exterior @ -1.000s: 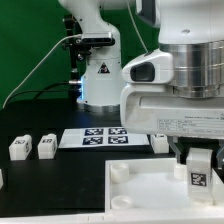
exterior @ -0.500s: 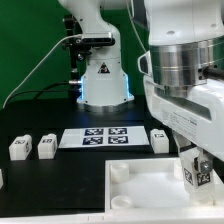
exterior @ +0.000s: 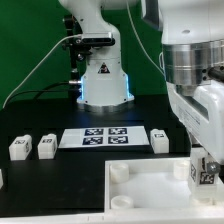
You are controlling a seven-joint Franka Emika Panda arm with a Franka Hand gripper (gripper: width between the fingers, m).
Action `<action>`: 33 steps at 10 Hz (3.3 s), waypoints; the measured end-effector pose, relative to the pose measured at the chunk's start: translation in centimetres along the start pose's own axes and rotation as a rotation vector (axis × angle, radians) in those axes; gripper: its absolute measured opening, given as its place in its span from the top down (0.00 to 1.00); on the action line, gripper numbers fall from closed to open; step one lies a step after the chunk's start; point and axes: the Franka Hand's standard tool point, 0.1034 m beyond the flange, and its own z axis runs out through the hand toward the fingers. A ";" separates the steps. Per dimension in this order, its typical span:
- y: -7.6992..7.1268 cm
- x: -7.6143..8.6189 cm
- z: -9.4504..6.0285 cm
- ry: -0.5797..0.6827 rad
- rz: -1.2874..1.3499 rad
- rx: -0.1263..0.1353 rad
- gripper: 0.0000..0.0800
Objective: Assemble one leg
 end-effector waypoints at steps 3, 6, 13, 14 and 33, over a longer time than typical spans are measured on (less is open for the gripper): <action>0.1 0.2 -0.1 0.001 -0.505 -0.021 0.22; -0.1 0.3 -0.2 0.009 -0.866 -0.031 0.19; -0.4 0.6 -0.1 0.036 -1.366 -0.056 0.36; -0.4 0.5 -0.1 0.036 -1.302 -0.054 0.54; 0.1 -0.6 0.2 0.092 -0.676 -0.022 0.19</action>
Offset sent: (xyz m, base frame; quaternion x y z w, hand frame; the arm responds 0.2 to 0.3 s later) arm 0.0116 0.0122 0.0124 -0.0608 0.0235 -0.5105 0.8574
